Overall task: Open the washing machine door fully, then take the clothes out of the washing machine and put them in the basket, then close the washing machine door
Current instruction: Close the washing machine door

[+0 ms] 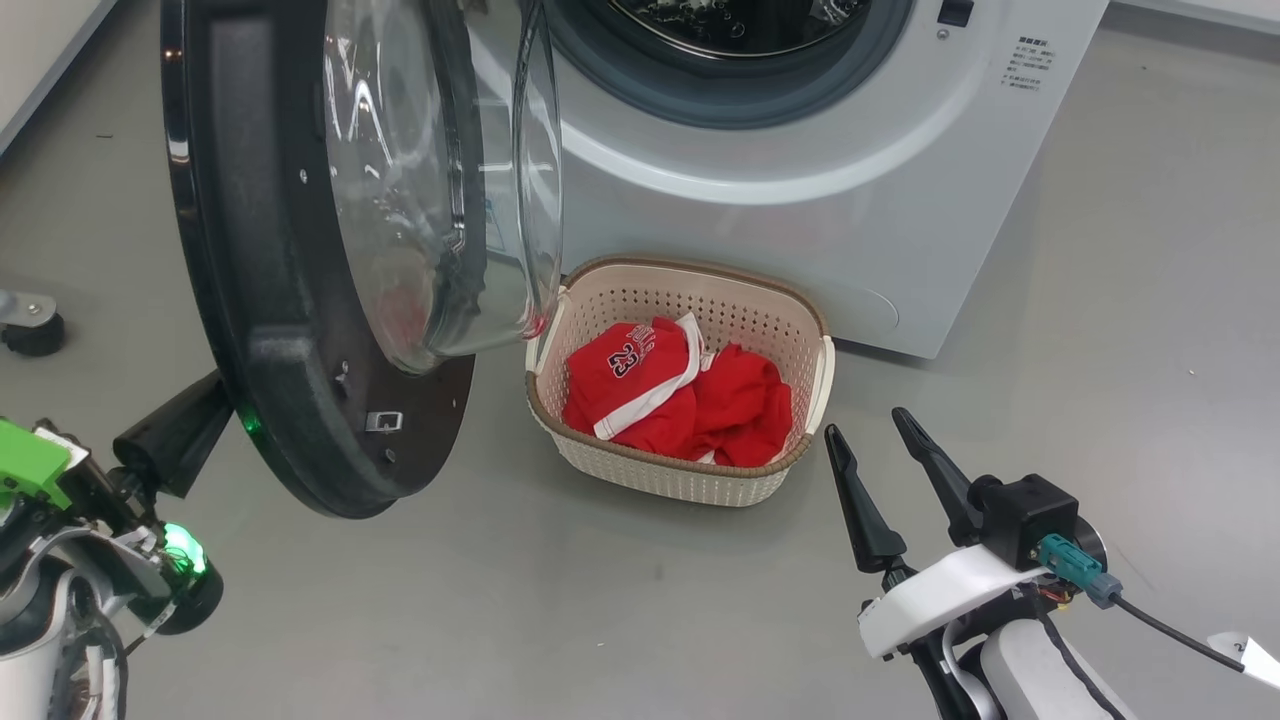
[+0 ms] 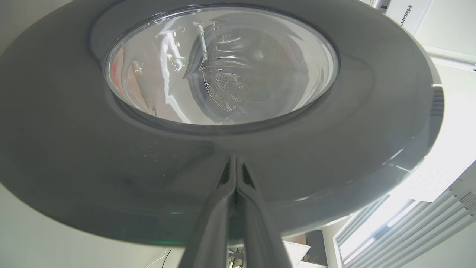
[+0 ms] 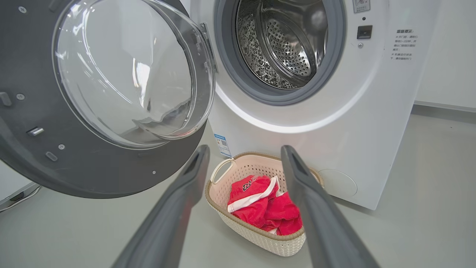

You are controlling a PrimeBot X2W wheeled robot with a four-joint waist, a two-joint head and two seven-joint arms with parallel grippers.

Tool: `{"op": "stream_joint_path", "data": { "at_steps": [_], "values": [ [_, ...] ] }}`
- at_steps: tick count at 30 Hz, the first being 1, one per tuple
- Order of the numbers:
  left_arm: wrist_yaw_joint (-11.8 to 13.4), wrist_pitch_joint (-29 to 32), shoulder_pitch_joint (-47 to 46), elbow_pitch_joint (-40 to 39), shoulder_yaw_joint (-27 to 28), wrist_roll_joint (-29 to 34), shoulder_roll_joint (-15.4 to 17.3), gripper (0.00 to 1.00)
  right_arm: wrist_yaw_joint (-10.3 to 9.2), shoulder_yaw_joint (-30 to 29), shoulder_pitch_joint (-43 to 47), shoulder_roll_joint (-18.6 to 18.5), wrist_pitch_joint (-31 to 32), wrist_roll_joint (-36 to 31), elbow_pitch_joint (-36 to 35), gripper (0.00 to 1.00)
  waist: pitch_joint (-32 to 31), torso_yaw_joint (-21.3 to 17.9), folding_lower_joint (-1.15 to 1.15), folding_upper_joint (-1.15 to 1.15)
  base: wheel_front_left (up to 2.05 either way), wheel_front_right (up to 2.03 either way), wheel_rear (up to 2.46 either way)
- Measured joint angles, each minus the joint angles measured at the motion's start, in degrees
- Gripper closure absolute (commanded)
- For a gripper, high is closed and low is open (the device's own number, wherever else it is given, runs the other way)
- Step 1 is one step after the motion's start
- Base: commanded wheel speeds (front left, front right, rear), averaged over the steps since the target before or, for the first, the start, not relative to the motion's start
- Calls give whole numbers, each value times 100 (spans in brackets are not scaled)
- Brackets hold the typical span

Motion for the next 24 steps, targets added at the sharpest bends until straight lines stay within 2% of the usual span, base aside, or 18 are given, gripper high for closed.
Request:
{"op": "stream_joint_path", "data": {
  "at_steps": [11,24],
  "values": [
    [0,156,83,-102,-178,-291,-62,100,1,60,-6,4,0,0,12,0,-65,-91,0,0,0,0,0],
    [0,144,205,-386,-265,-665,-281,100,1,90,-23,15,0,0,52,0,-54,-456,0,0,0,0,0]
  ]
}}
